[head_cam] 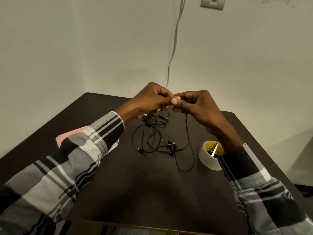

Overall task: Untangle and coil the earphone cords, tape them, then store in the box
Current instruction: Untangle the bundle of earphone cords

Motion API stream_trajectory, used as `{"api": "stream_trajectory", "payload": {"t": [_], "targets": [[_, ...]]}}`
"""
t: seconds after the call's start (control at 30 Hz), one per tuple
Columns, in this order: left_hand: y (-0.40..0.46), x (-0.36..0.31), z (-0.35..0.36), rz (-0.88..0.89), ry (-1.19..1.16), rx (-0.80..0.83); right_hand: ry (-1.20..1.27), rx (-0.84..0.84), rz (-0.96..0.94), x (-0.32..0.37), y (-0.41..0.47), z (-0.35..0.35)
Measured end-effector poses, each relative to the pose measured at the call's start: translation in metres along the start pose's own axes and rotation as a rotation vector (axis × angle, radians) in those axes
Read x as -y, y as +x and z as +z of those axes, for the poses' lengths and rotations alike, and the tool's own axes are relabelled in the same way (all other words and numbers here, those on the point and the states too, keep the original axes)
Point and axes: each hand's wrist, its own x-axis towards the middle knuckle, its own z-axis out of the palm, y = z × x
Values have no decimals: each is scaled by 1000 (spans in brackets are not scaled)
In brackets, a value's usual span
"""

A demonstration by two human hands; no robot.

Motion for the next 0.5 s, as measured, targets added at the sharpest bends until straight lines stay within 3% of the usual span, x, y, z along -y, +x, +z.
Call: {"api": "stream_trajectory", "payload": {"t": [0.2, 0.5], "targets": [[-8, 4, -15, -100, -76, 16, -7, -125, 21, 1, 7, -25], [-23, 22, -36, -166, -158, 31, 102, -442, 8, 0, 24, -74]]}}
